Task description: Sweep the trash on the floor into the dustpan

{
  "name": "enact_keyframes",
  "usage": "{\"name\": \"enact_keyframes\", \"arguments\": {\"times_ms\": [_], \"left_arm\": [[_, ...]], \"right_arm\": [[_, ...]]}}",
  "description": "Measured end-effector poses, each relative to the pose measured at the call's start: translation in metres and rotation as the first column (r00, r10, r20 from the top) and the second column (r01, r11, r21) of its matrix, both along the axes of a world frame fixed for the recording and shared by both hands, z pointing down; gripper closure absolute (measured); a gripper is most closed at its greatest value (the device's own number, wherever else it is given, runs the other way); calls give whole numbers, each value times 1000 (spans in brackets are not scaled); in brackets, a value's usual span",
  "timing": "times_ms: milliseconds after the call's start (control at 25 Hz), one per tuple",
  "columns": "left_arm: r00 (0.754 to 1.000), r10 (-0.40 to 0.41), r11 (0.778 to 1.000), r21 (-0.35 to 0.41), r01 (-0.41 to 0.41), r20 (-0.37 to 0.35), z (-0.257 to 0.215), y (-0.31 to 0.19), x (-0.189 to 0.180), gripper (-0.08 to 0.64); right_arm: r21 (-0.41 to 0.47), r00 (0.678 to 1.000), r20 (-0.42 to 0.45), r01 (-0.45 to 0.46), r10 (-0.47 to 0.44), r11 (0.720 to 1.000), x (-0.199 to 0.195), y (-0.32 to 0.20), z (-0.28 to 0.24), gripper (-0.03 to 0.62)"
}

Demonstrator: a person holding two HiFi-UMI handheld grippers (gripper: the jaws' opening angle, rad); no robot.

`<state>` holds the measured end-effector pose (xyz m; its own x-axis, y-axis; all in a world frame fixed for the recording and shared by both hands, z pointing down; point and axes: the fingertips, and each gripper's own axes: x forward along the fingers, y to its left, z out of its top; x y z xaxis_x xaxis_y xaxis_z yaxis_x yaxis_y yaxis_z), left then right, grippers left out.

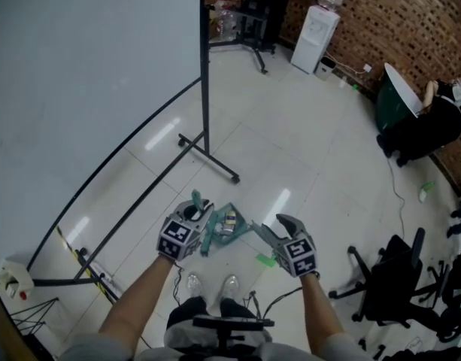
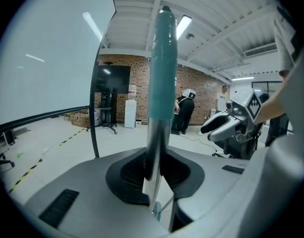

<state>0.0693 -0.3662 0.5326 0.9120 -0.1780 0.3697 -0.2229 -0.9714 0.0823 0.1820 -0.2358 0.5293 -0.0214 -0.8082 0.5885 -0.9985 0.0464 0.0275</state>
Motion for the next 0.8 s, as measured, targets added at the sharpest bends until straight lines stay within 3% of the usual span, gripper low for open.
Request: {"name": "enact_keyframes", "arguments": {"times_ms": [160, 240, 800], "left_arm": [[999, -1, 1000, 19, 2, -33, -30, 4, -1, 506], [999, -13, 1000, 17, 14, -44, -39, 4, -2, 506], [998, -4, 1000, 18, 5, -63, -52, 21, -11, 508]], "right_arm": [[94, 998, -27, -51, 54, 994, 4, -4, -40, 537], [114, 998, -52, -41, 47, 993, 3, -4, -47, 586], [133, 998, -42, -42, 48, 990, -23, 9, -54, 588]]}}
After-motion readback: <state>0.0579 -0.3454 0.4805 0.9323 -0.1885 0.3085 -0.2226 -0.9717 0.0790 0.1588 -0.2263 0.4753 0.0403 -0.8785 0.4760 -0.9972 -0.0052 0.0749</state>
